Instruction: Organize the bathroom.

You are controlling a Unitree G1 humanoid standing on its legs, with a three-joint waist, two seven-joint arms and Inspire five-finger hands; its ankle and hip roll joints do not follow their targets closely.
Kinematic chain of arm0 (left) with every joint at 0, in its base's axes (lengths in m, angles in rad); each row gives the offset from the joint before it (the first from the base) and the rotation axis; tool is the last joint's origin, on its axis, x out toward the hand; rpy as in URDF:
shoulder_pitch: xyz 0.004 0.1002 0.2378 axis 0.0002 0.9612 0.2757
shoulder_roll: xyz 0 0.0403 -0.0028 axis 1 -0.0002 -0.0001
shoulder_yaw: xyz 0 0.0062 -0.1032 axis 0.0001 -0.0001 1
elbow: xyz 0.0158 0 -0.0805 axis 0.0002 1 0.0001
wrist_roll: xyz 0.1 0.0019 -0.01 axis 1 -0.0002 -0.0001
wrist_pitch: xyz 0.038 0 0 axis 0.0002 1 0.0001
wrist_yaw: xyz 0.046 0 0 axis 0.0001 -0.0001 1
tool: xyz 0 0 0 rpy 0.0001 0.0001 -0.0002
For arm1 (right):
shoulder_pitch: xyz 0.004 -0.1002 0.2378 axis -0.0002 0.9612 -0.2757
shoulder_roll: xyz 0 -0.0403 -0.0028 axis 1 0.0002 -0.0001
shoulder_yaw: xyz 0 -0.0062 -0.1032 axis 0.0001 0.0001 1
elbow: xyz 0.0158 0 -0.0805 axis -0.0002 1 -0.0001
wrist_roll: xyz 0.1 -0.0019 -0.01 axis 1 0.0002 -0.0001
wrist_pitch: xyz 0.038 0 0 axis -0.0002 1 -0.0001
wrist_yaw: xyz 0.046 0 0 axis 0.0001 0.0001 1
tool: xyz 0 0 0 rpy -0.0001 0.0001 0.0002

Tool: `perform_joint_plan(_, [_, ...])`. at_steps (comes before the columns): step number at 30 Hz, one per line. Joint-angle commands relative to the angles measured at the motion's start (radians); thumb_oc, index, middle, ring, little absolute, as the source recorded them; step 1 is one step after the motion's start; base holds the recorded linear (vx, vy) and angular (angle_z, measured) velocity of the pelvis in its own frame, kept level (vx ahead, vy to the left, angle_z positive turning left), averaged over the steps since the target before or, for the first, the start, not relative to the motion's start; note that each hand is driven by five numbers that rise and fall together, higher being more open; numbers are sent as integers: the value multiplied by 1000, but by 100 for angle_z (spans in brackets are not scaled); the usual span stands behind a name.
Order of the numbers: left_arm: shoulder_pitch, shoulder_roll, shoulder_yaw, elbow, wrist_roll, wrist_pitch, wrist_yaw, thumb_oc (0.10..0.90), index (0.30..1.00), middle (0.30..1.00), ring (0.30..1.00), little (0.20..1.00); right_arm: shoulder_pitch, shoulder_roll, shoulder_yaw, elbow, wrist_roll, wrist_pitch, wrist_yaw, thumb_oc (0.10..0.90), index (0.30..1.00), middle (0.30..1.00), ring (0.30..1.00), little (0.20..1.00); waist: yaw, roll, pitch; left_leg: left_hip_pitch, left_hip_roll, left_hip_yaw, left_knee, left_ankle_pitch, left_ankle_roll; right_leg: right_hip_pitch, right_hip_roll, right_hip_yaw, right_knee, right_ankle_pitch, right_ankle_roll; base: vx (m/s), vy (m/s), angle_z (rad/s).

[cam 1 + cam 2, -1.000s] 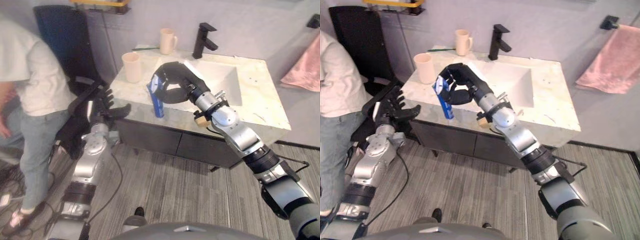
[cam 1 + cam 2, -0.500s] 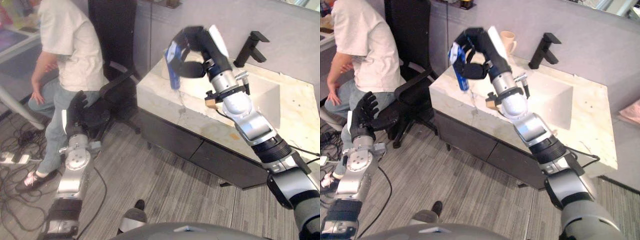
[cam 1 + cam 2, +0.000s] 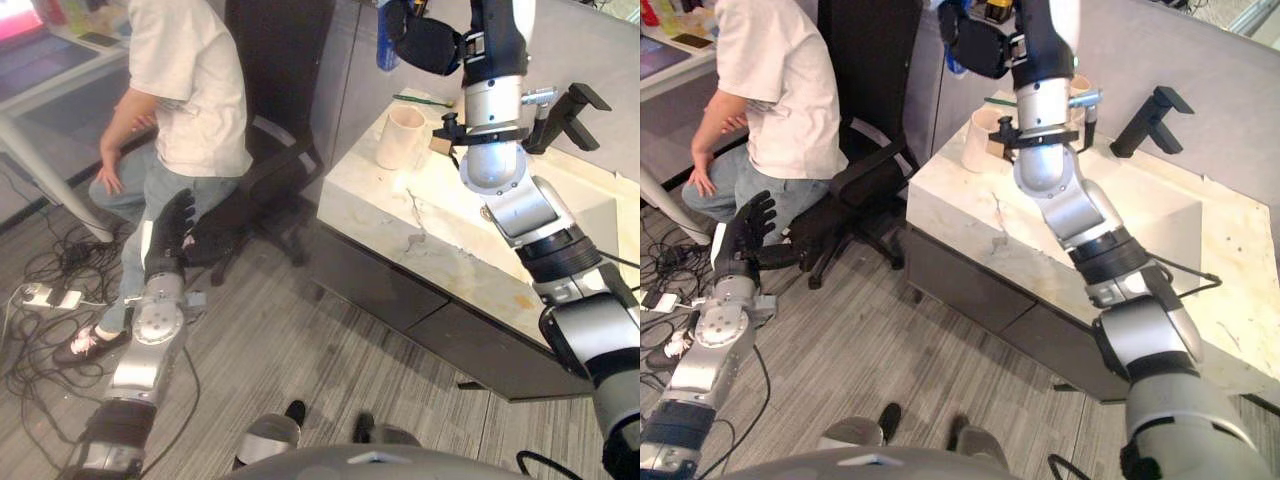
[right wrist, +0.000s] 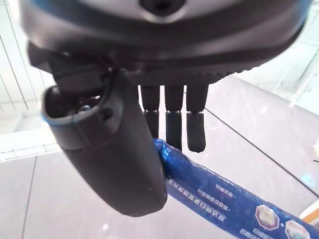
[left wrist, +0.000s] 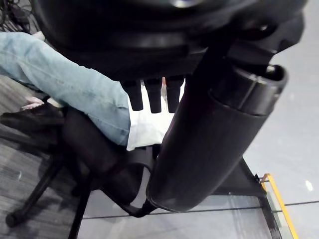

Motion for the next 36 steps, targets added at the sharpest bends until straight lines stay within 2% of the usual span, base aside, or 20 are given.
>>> perform_joint_plan(1, [0, 43, -24, -74, -28, -185, -14, 800, 900, 900, 900, 900, -195, -18, -33, 57, 26, -39, -46, 400, 300, 300, 300, 300, -5, -24, -103, 71, -32, -34, -33, -75, -5, 54, 44, 5, -158, 205, -51, 172, -79, 18])
perform_joint_plan(5, [3, 46, -27, -74, -43, -190, -42, 800, 900, 900, 900, 900, -187, -19, -20, 63, 34, -20, -34, 400, 300, 300, 300, 300, -5, -36, -115, 64, -24, -13, -40, -69, -8, 108, 42, 18, -214, 200, -64, 96, -71, 18])
perform_joint_plan(11, [0, 39, -37, -73, -44, -176, -52, 800, 900, 900, 900, 900, -127, -7, -23, -26, 34, 13, -3, 400, 300, 300, 300, 300, -20, -35, -130, 60, -8, 28, -46, -78, -19, 150, 40, 29, -250, 182, -70, 63, -38, -9])
perform_joint_plan(14, [8, 38, -36, -86, -37, -159, -40, 800, 900, 900, 900, 900, -102, 2, -24, -61, 44, 52, 4, 400, 300, 300, 300, 300, -26, -30, -130, 64, -2, 40, -44, -83, -21, 155, 40, 44, -245, 174, -69, 52, -41, -17])
perform_joint_plan(23, [14, 31, -41, -84, -24, -144, -33, 800, 900, 900, 900, 900, -44, 8, -53, -139, 41, 82, 35, 400, 300, 300, 300, 300, -48, -25, -126, 64, 4, 54, -40, -90, -26, 154, 44, 63, -240, 167, -71, -1, -12, -6])
perform_joint_plan(28, [14, 23, -45, -94, -12, -129, -23, 800, 900, 900, 900, 900, 6, 41, -48, -170, 43, 105, 75, 400, 300, 300, 300, 300, -57, -21, -119, 68, 3, 60, -33, -96, -22, 145, 44, 74, -227, 167, -69, 0, -1, 1])
perform_joint_plan(36, [34, 26, -37, -77, 1, -137, -14, 800, 900, 900, 900, 900, 35, 69, -46, -134, 28, 97, 81, 400, 300, 300, 300, 300, -52, -22, -108, 69, 4, 62, -30, -100, -22, 153, 46, 76, -238, 170, -72, 15, -23, -2])
